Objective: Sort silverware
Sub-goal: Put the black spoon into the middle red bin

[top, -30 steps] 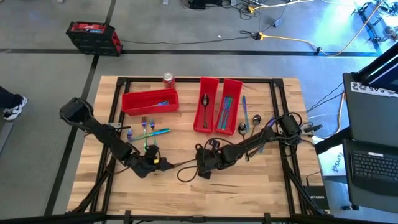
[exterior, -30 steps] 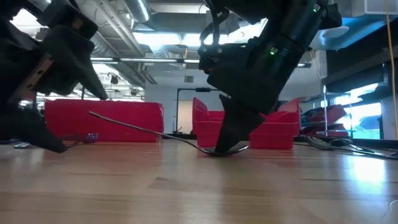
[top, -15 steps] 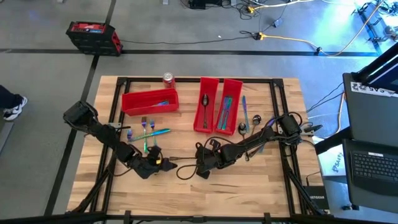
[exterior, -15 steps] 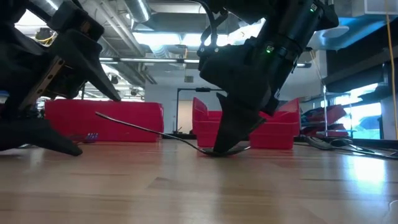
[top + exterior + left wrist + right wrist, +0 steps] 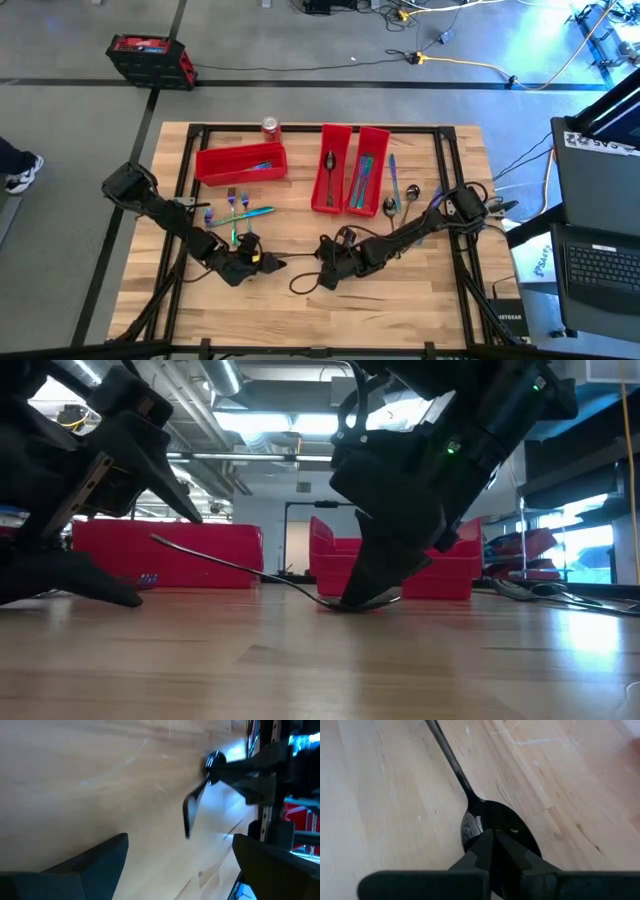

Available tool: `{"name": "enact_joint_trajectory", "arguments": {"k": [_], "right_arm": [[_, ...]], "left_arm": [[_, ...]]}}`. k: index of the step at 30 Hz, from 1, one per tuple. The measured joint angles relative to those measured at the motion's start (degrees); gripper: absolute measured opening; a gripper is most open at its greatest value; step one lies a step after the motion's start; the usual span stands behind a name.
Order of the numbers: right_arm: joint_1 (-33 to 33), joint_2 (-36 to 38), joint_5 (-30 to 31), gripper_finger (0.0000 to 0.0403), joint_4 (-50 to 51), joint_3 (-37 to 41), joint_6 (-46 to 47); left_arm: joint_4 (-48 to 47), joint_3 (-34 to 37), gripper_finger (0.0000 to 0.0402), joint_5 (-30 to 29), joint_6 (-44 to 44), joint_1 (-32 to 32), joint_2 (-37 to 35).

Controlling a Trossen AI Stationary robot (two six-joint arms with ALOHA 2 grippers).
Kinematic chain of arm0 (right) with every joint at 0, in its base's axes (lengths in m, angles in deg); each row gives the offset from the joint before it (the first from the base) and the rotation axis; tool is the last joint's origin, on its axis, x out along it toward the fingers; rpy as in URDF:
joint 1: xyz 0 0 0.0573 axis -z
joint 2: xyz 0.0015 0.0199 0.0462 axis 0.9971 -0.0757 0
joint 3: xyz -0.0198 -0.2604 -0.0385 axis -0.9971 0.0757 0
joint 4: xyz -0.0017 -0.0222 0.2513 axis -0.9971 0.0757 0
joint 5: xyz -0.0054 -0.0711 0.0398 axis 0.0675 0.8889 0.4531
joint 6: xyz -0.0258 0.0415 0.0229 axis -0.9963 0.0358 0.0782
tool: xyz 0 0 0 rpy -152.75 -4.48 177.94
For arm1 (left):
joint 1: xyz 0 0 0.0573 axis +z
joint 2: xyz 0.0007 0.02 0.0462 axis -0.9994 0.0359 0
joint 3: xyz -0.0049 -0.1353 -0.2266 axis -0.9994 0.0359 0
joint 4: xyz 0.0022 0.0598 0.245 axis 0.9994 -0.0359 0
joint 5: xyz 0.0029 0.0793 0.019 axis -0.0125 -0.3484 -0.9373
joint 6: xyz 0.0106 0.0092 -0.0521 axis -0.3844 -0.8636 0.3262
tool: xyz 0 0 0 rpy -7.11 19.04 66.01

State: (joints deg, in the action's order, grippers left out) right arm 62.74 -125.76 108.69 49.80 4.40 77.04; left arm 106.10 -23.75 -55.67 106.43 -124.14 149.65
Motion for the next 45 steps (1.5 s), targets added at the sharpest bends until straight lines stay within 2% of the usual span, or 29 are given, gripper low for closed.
{"name": "enact_joint_trajectory", "arguments": {"k": [15, 20, 22, 32, 45], "right_arm": [[-0.02, -0.24, 2.57, 0.0, -3.15, 0.15, 0.46], [-0.02, -0.26, 3.3, 0.0, -3.17, 0.15, 0.48], [-0.02, -0.26, 3.34, 0.0, -3.19, 0.15, 0.46], [0.0, -0.26, 3.69, 0.0, -2.56, 0.13, 0.42], [-0.44, 0.09, 2.74, 0.0, -4.75, 2.51, 1.69]], "left_arm": [[3.66, 0.0, 0.0345, -0.27, -4.53, 4.07, -0.04], [4.4, 0.0, 0.0345, 6.02, -7.76, 4.09, -0.04], [4.28, 0.0, 0.0345, 6.87, -7.39, 4.06, -0.04], [4.04, 0.0, 0.0316, 5.56, -6.29, 4.08, -0.04], [5.9, -0.04, 0.0314, 5.71, -4.58, 4.37, -0.04]]}}
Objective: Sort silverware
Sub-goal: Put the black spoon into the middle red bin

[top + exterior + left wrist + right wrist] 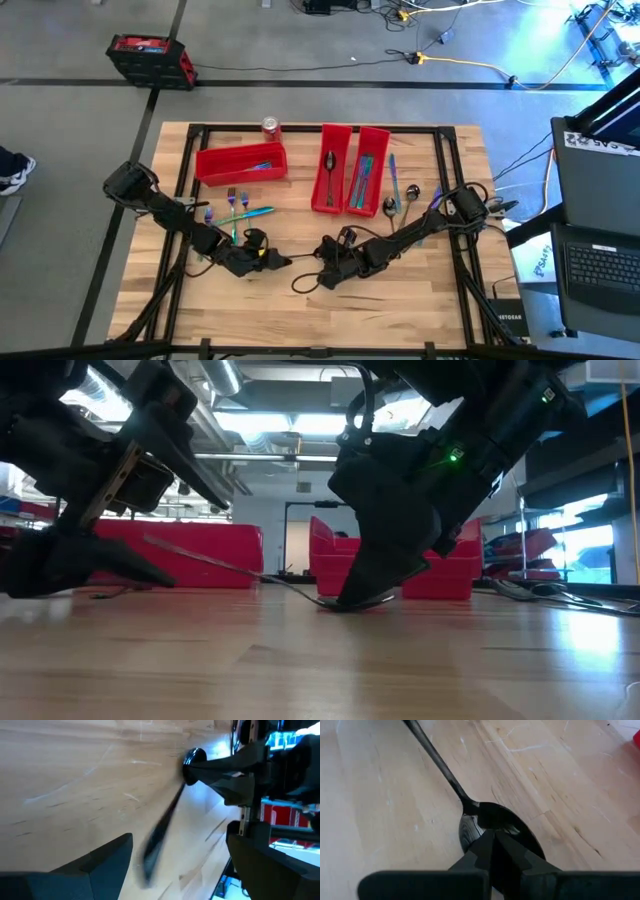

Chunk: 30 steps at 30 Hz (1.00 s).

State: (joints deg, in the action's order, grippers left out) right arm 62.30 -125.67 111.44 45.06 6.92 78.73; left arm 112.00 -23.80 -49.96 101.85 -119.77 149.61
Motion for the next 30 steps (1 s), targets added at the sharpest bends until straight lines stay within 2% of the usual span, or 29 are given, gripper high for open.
{"name": "enact_joint_trajectory", "arguments": {"k": [13, 30], "right_arm": [[-0.31, -0.09, -0.03, 0.0, -0.81, 0.11, 0.17], [-0.28, -0.15, -0.03, 0.0, -0.81, 0.11, 0.07]], "left_arm": [[-0.11, 0.0, 0.0314, -1.57, 0.48, 1.62, 0.0], [0.56, 0.02, 0.0312, -0.46, 0.56, 1.61, 0.0]]}}
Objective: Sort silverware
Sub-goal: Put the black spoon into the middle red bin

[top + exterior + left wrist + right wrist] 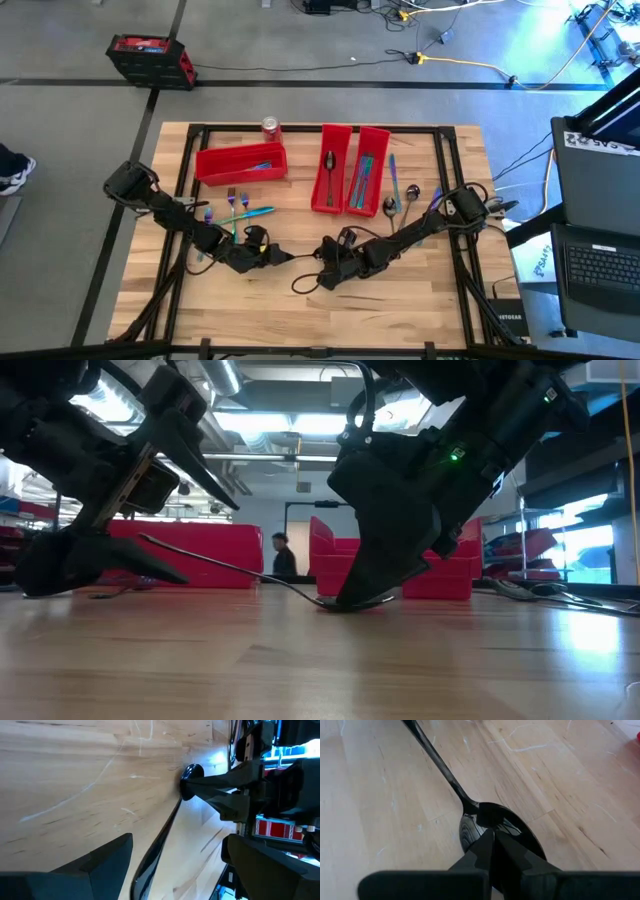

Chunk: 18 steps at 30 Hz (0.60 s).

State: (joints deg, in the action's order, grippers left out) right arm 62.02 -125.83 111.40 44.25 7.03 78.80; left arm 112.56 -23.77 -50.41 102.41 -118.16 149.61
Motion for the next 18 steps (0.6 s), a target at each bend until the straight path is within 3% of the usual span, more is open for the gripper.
{"name": "enact_joint_trajectory", "arguments": {"k": [3, 11, 18], "right_arm": [[0.0, -0.02, 0.0, 0.0, 0.02, 0.0, -0.01], [0.0, -0.02, 0.0, 0.0, 0.02, 0.0, -0.05], [0.0, -0.02, 0.02, 0.0, 0.0, 0.02, -0.08]], "left_arm": [[0.0, 0.0, 0.0291, 0.02, -0.7, 0.0, 0.0], [-0.2, 0.0, 0.0176, 1.06, 0.0, -0.04, 0.0], [-0.79, 0.0, 0.015, 2.36, 0.46, -0.13, 0.0]]}}
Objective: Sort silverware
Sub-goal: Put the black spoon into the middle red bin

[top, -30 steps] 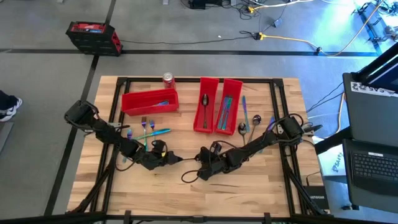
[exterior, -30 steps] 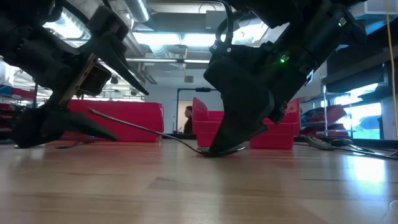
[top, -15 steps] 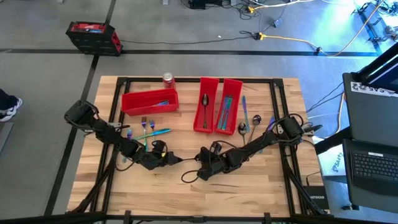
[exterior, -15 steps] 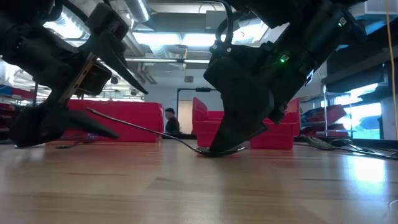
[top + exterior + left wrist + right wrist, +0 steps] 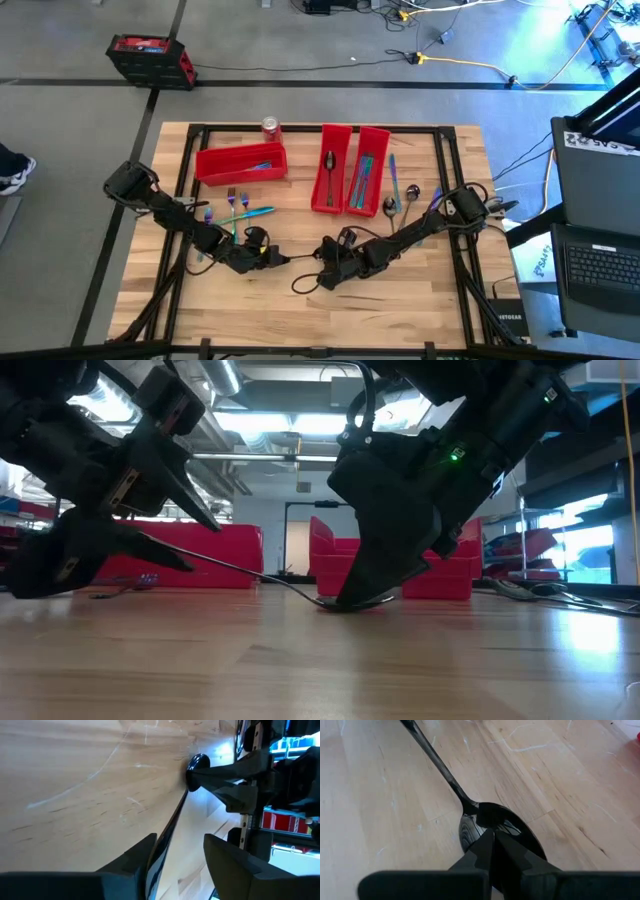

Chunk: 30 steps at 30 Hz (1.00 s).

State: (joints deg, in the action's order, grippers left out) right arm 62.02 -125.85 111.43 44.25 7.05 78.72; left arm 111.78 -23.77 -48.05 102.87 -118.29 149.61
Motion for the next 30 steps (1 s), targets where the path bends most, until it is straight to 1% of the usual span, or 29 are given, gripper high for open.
{"name": "enact_joint_trajectory", "arguments": {"k": [8, 11, 13, 19, 21, 23, 28, 30], "right_arm": [[0.02, -0.02, 0.29, 0.0, 0.0, 0.0, -1.08], [0.02, -0.04, 0.52, 0.0, -0.02, 0.0, -1.16], [0.02, -0.04, 0.52, 0.0, -0.02, 0.0, -1.16], [0.02, -0.04, 0.55, 0.0, -0.33, 0.04, -1.16], [0.02, -0.04, 0.88, 0.0, -0.65, 0.07, -1.19], [0.02, -0.07, 1.16, 0.0, -0.86, 0.09, -1.18], [0.02, -0.08, 1.16, 0.0, -0.96, 0.09, -1.18], [0.02, -0.07, 1.14, 0.0, -1.02, 0.09, -1.21]], "left_arm": [[-0.77, 0.0, 0.0149, -0.17, -0.48, 0.0, 0.0], [-1.32, 0.0, 0.0137, -0.18, -0.79, 0.0, 0.0], [-1.31, 0.0, 0.0118, -0.38, -0.75, 0.0, 0.0], [-1.27, 0.0, 0.0032, -1.35, -0.87, 0.02, 0.0], [-0.6, -0.05, 0.0011, -1.99, -0.87, -0.02, 0.0], [-0.52, -0.09, 0.0007, -2.82, -0.64, -0.04, -0.02], [-0.27, -0.02, 0.0018, -3.48, -1.56, -0.02, -0.02], [-0.09, -0.02, 0.0012, -3.48, -2.25, -0.02, -0.02]]}}
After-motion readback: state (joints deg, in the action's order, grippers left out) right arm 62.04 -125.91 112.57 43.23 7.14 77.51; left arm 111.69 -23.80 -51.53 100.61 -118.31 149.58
